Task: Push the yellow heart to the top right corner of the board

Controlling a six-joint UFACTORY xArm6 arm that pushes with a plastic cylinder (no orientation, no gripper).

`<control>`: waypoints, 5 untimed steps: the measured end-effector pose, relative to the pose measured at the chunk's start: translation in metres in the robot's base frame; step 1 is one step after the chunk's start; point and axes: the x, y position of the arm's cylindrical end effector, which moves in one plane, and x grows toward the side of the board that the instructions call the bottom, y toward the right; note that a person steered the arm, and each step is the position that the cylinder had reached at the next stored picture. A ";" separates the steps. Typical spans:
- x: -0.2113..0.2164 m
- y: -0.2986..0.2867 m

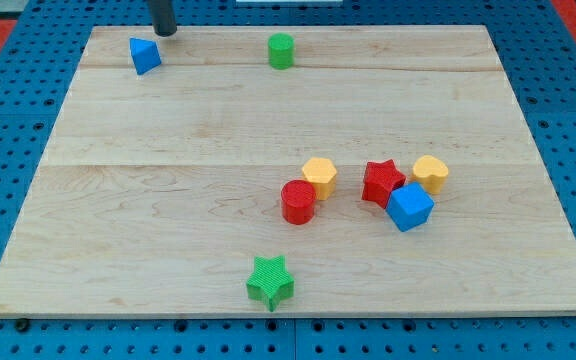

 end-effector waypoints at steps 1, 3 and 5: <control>0.038 0.060; 0.130 0.090; 0.173 0.246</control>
